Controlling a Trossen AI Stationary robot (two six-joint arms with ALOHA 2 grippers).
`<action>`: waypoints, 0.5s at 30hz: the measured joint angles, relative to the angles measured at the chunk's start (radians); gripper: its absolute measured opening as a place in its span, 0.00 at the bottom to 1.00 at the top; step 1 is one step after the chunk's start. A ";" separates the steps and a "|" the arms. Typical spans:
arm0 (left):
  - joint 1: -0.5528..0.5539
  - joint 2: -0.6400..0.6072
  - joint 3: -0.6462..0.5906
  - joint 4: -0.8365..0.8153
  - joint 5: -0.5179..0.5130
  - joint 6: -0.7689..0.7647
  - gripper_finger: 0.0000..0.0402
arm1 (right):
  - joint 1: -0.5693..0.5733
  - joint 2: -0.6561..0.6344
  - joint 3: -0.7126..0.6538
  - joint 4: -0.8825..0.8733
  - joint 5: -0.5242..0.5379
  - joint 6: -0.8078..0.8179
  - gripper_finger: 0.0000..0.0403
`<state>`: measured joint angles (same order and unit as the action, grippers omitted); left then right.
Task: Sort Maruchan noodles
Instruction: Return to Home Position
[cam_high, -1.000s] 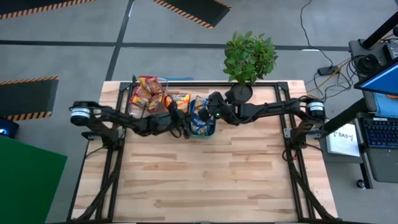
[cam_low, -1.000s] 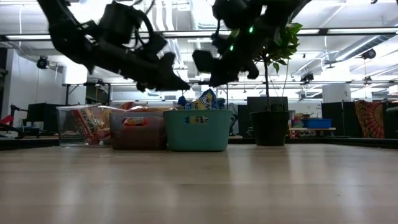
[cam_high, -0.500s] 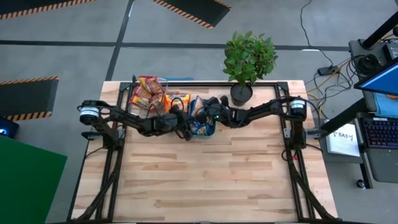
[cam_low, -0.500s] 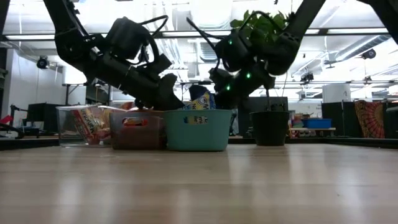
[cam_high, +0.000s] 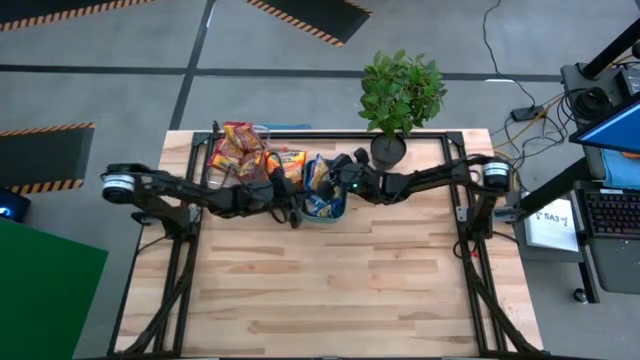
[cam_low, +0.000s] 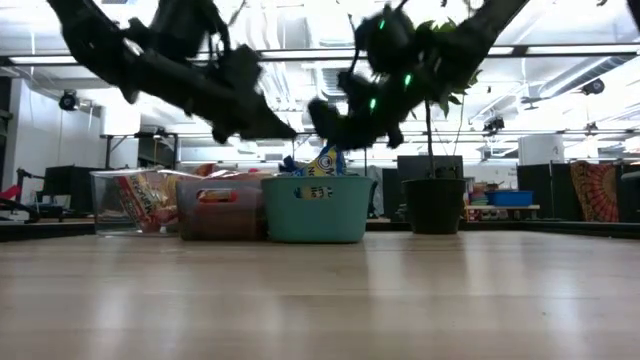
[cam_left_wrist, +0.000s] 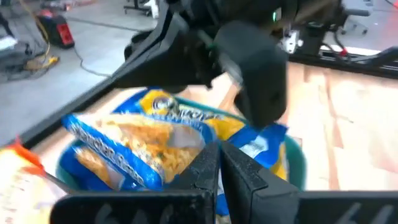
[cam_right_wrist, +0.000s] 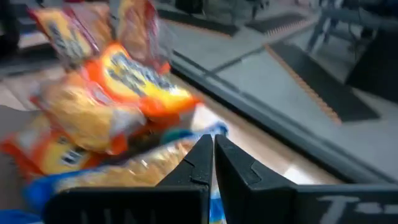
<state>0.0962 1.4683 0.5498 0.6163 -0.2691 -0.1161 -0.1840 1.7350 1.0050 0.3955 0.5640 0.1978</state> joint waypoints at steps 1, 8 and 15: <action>-0.006 -0.035 -0.002 -0.028 0.001 0.015 0.00 | 0.008 -0.025 -0.001 -0.009 0.001 -0.018 0.02; -0.056 -0.311 -0.007 -0.328 0.124 0.153 0.00 | 0.083 -0.216 -0.089 -0.046 -0.104 -0.207 0.02; -0.059 -0.627 -0.165 -0.379 0.396 0.198 0.00 | 0.092 -0.455 -0.398 0.073 -0.358 -0.295 0.02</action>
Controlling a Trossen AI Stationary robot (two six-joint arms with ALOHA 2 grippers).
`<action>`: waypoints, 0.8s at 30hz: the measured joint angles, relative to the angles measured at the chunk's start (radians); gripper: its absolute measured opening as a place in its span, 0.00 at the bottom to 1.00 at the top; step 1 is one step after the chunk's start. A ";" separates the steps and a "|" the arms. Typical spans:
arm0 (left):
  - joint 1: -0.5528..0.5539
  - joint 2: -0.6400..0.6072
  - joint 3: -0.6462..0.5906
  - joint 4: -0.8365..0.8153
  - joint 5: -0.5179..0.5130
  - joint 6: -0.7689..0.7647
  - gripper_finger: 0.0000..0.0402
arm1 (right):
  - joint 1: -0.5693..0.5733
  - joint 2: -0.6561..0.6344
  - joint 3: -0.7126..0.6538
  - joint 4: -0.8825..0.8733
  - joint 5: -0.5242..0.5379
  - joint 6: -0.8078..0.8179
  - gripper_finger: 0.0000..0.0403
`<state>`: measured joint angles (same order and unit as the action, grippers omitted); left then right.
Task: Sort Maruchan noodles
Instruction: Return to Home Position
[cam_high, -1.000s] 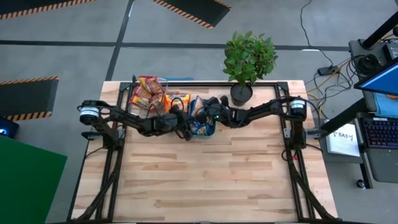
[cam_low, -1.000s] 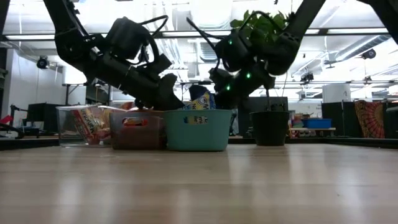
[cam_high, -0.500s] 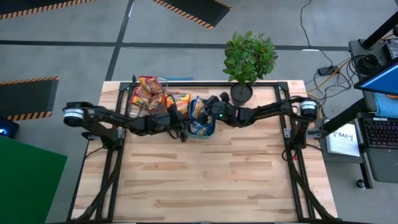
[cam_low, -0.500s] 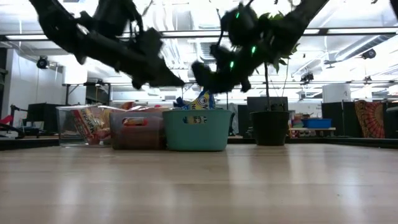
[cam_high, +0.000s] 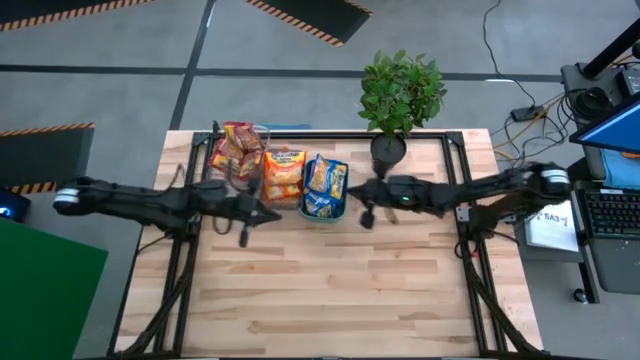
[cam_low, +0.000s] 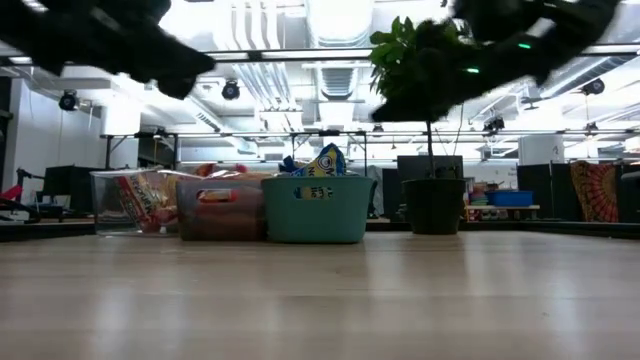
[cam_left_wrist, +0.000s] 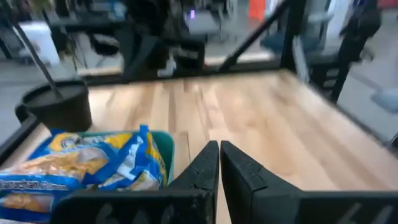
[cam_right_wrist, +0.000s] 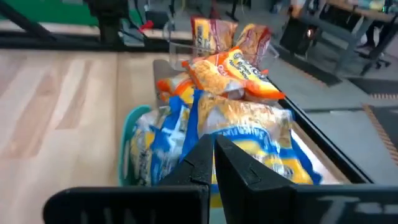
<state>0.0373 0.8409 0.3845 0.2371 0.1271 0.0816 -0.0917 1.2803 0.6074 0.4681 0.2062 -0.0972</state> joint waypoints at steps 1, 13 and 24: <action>0.000 -0.051 -0.029 0.010 0.003 -0.010 0.00 | 0.001 -0.035 -0.053 0.038 -0.004 0.000 0.02; 0.007 -0.551 -0.253 0.000 0.003 -0.049 0.00 | 0.000 -0.465 -0.415 0.225 -0.003 -0.120 0.02; 0.007 -0.841 -0.370 -0.046 0.003 -0.084 0.00 | 0.000 -0.826 -0.595 0.244 -0.003 -0.189 0.02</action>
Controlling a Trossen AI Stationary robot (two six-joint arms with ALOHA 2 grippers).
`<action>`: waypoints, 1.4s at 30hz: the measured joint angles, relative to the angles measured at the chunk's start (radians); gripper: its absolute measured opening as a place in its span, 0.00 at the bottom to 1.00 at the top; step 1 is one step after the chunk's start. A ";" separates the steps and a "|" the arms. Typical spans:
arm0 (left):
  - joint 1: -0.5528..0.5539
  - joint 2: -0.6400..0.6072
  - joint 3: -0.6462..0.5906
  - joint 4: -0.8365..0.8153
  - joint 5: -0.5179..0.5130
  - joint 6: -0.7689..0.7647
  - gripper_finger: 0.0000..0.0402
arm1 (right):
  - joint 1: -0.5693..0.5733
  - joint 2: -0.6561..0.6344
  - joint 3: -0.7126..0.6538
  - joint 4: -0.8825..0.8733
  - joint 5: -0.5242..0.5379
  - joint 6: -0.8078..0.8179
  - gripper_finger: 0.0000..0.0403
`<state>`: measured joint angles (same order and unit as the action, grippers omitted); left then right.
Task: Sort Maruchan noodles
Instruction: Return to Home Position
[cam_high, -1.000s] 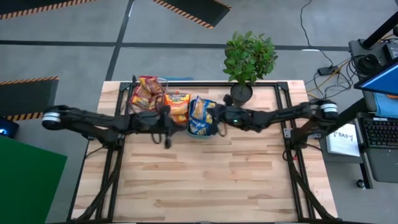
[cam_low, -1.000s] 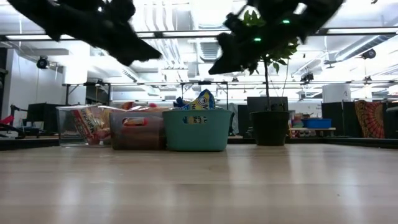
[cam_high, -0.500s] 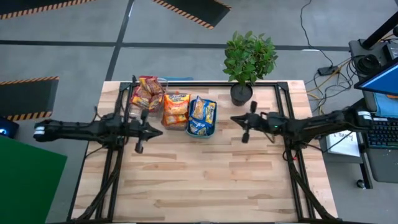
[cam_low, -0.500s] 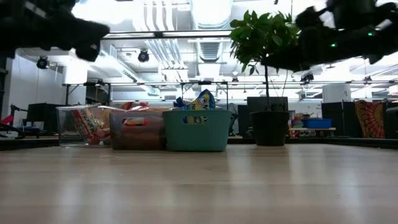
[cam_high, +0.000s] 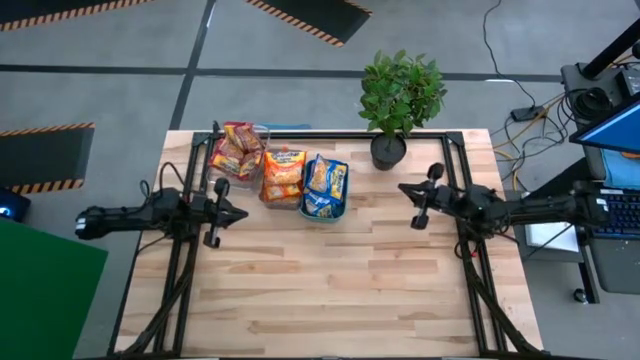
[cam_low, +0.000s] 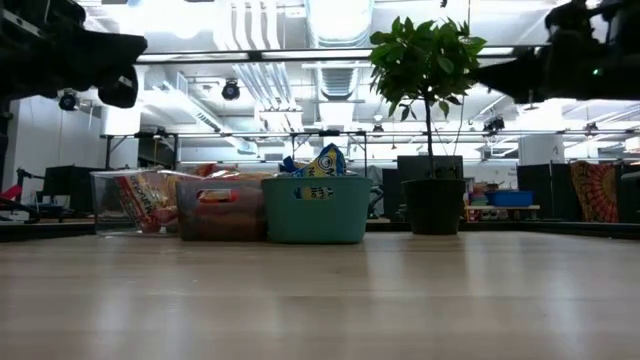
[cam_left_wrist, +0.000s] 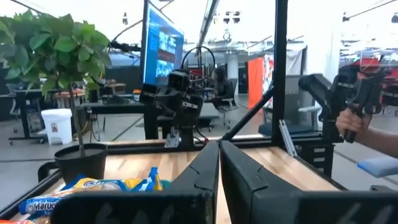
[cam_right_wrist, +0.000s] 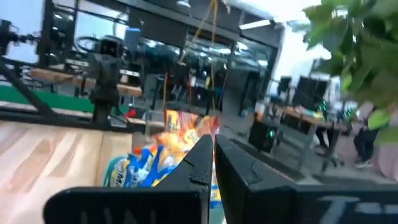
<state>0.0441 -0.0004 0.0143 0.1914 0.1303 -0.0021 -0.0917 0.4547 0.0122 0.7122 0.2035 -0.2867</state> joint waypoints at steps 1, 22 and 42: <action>0.000 -0.001 -0.003 0.006 0.000 0.000 0.00 | 0.000 -0.027 0.001 -0.016 -0.007 -0.010 0.02; 0.000 0.014 0.004 0.009 -0.016 -0.044 0.00 | 0.000 -0.242 0.000 -0.027 -0.098 0.057 0.02; 0.000 0.027 0.004 0.009 -0.017 -0.044 0.00 | 0.000 -0.356 0.000 -0.216 -0.116 0.051 0.02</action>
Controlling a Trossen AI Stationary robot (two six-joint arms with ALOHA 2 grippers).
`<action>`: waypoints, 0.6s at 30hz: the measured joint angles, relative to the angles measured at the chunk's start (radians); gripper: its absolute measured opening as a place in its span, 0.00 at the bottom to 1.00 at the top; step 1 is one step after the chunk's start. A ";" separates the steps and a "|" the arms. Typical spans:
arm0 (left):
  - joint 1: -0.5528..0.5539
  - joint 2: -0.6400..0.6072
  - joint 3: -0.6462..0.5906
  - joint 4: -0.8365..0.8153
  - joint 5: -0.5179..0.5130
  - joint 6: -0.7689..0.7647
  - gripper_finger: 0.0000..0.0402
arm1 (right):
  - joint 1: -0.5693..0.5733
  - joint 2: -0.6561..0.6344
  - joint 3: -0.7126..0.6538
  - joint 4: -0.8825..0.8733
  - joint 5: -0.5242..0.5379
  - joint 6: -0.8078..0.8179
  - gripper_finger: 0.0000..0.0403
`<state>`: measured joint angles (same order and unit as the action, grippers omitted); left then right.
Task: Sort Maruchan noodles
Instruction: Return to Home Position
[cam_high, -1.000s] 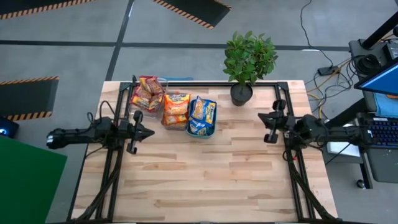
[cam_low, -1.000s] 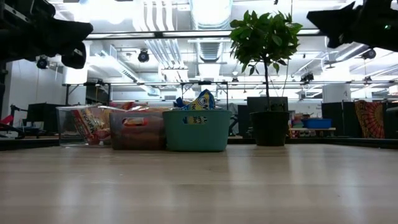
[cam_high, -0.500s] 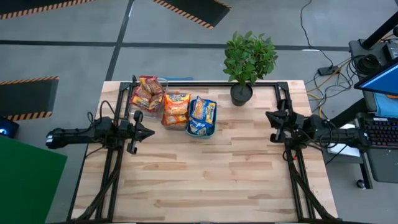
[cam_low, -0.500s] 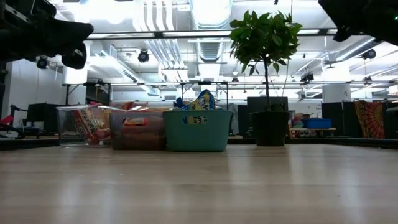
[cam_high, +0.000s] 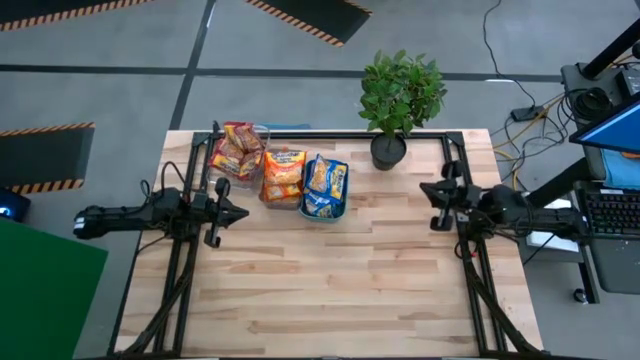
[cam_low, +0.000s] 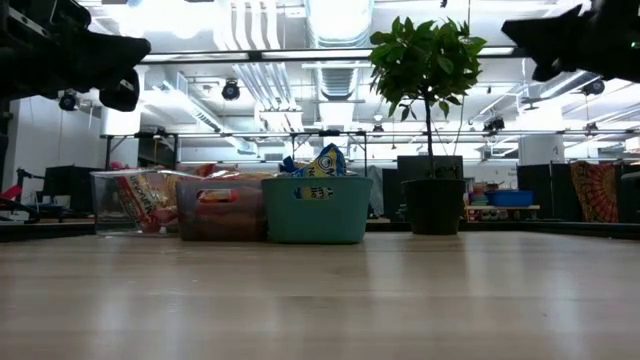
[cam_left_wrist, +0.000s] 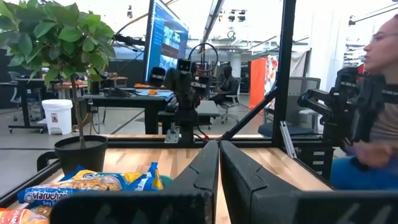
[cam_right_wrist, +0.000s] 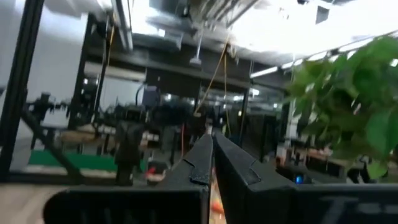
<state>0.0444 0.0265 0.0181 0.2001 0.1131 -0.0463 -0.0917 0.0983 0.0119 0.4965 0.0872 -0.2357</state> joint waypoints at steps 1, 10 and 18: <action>0.000 0.000 0.000 0.000 0.000 0.000 0.00 | 0.000 0.002 0.000 -0.015 0.000 0.001 0.02; 0.000 0.001 0.000 0.000 0.000 0.000 0.00 | 0.000 0.003 0.000 -0.145 0.000 0.000 0.02; 0.000 0.002 0.000 0.000 0.000 0.000 0.00 | 0.000 0.003 0.000 -0.162 0.000 0.000 0.02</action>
<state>0.0444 0.0284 0.0181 0.2004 0.1131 -0.0463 -0.0917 0.1013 0.0116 0.3345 0.0875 -0.2356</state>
